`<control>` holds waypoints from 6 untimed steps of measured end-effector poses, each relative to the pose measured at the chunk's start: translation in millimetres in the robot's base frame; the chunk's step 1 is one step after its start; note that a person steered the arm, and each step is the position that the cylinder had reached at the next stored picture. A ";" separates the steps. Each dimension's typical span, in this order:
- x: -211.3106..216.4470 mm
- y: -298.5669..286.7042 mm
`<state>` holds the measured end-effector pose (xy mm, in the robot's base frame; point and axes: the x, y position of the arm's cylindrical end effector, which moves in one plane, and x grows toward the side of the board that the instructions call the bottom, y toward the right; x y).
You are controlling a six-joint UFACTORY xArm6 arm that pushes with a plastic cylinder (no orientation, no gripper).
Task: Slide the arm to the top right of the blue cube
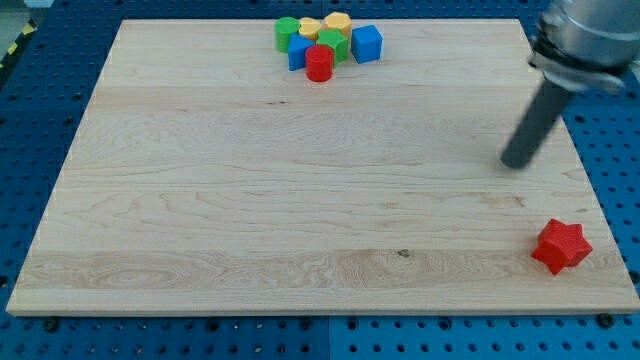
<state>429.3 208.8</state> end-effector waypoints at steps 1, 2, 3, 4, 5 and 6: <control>-82.7 -19.5; -154.8 -38.1; -167.8 -42.7; -195.9 -73.3; -217.0 -88.6; -225.2 -106.5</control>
